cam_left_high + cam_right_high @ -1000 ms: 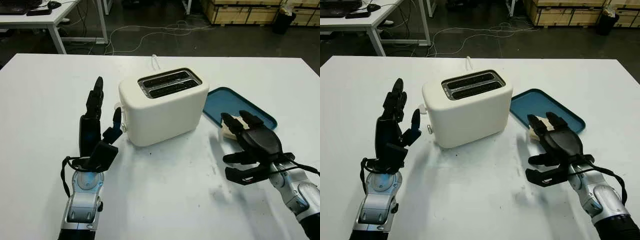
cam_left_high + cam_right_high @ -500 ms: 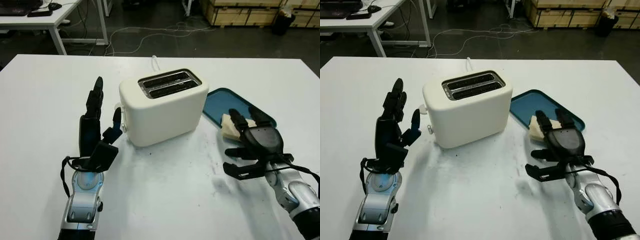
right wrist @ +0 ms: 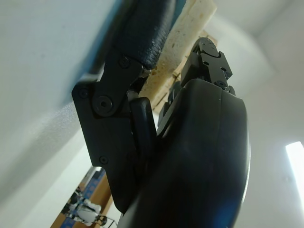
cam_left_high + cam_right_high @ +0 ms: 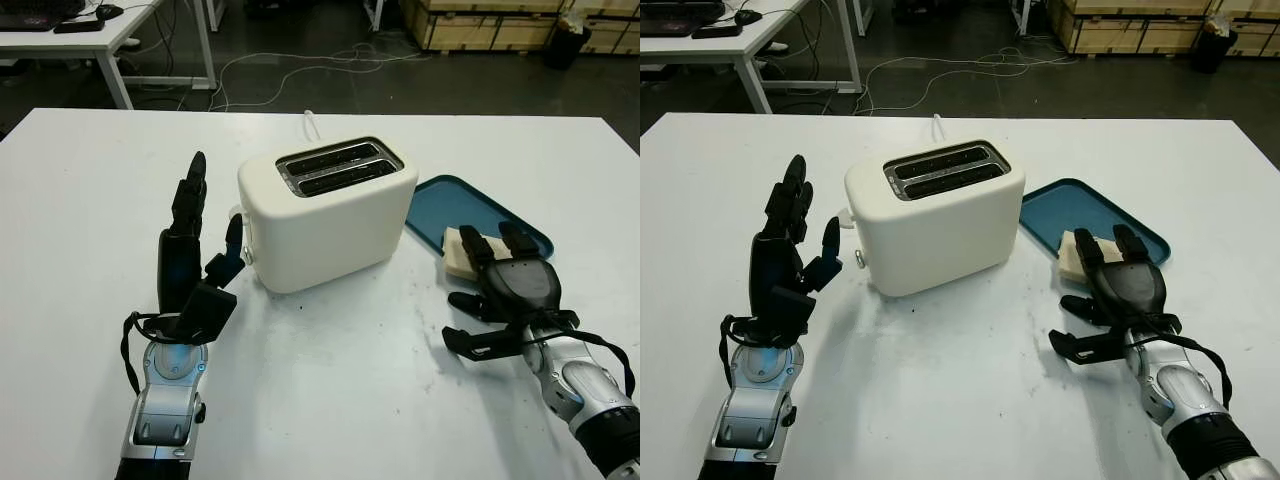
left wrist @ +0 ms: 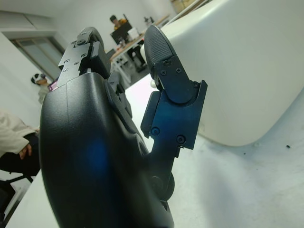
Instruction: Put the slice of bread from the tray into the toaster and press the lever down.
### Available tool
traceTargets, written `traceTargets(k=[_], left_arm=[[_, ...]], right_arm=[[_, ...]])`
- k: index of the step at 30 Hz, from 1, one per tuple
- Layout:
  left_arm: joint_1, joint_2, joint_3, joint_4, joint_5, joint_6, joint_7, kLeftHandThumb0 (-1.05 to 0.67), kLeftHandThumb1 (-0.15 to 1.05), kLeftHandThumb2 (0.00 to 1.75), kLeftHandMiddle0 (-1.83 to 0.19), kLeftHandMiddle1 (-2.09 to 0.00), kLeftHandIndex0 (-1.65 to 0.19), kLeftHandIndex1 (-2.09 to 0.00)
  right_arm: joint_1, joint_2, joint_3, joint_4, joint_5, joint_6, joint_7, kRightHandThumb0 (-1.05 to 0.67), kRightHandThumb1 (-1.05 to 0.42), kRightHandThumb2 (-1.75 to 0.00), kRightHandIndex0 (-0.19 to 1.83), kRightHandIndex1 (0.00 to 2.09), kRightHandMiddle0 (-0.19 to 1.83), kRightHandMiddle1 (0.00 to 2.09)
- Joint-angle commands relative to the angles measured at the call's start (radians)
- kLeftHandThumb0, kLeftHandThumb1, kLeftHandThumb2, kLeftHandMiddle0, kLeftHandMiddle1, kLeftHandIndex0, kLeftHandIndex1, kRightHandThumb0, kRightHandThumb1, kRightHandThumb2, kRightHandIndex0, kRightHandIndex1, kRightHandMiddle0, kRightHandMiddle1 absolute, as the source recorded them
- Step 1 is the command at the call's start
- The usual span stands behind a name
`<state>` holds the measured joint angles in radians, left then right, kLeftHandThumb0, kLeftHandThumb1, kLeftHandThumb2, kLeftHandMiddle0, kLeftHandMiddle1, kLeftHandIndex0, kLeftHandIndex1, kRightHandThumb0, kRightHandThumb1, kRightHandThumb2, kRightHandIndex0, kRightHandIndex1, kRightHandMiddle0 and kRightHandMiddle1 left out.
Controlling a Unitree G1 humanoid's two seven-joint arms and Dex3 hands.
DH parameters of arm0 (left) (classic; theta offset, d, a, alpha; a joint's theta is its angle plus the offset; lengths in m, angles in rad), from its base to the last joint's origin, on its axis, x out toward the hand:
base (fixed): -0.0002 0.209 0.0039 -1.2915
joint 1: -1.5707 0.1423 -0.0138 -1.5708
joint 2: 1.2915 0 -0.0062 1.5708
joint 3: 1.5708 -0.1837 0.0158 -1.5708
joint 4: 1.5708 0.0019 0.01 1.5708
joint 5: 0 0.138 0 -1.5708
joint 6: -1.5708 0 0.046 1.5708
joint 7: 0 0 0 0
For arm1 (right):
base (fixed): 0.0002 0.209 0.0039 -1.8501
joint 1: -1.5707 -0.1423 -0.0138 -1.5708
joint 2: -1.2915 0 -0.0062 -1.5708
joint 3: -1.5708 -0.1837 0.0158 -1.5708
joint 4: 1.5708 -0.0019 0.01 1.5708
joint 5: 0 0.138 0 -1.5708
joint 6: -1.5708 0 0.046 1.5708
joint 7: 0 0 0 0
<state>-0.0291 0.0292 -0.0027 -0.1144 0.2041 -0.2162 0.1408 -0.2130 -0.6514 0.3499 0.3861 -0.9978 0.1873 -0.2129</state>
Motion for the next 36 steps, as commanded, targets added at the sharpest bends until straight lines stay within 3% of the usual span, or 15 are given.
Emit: traceTargets(k=[1,8,17,18,23,29,33,34,35,36], left_arm=[[-0.01,0.004,0.0,-0.011,0.008,-0.013,0.006,-0.63,0.92,0.81,0.0,-0.23,-0.09,-0.02],[-0.007,-0.008,-0.002,-0.024,0.012,-0.012,0.012,-0.63,0.92,0.8,0.0,-0.26,-0.1,-0.02],[-0.004,-0.011,-0.001,-0.032,0.002,-0.006,0.007,-0.64,0.92,0.79,0.0,-0.27,-0.1,-0.02],[-0.003,-0.011,-0.001,-0.036,0.004,-0.001,0.007,-0.65,0.92,0.78,0.0,-0.27,-0.1,-0.02],[-0.004,-0.012,-0.004,-0.04,-0.001,-0.004,0.004,-0.64,0.92,0.78,0.0,-0.27,-0.1,-0.02],[0.001,-0.016,-0.006,-0.045,0.001,-0.009,0.005,-0.64,0.92,0.77,0.0,-0.26,-0.1,-0.02],[0.003,-0.014,-0.005,-0.047,0.008,-0.013,0.007,-0.64,0.92,0.78,0.0,-0.26,-0.1,-0.02],[0.004,-0.013,-0.005,-0.047,0.01,-0.013,0.007,-0.64,0.92,0.78,0.0,-0.26,-0.1,-0.02],[0.004,-0.013,-0.005,-0.048,0.006,-0.014,0.005,-0.64,0.92,0.78,0.0,-0.26,-0.09,-0.02],[0.003,-0.015,-0.004,-0.048,0.0,-0.016,0.004,-0.64,0.92,0.78,0.0,-0.25,-0.09,-0.01]], right_arm=[[0.012,-0.001,0.018,0.014,-0.009,0.009,0.014,-1.05,-0.29,-0.91,0.0,0.0,0.0,0.0],[-0.004,0.009,0.042,0.027,-0.02,0.027,0.032,-1.05,-0.28,-0.9,0.0,0.0,0.0,0.0],[-0.085,0.072,0.112,0.168,-0.045,0.112,0.004,-1.05,-0.25,-0.89,0.0,0.0,0.0,0.0],[-0.093,0.075,0.118,0.179,-0.045,0.122,0.0,-1.05,-0.23,-0.93,0.0,0.0,0.0,0.0],[-0.115,0.083,0.12,0.227,-0.023,0.128,-0.059,-1.05,0.09,-1.46,0.0,0.0,0.0,0.0],[-0.127,0.074,0.13,0.236,-0.024,0.128,-0.047,-1.05,0.12,-1.42,0.0,0.0,0.0,0.0],[-0.131,0.074,0.149,0.233,-0.038,0.146,-0.036,-1.05,0.23,-1.63,0.0,0.0,0.0,0.0],[-0.13,0.074,0.151,0.229,-0.036,0.145,-0.045,-1.02,0.3,-1.69,0.0,0.0,0.0,0.0],[-0.127,0.077,0.148,0.231,-0.032,0.138,-0.08,-0.89,0.38,-1.72,0.05,0.03,0.01,0.0],[-0.124,0.077,0.146,0.233,-0.029,0.126,-0.119,-0.53,0.41,-1.73,0.06,0.56,0.01,0.06]])
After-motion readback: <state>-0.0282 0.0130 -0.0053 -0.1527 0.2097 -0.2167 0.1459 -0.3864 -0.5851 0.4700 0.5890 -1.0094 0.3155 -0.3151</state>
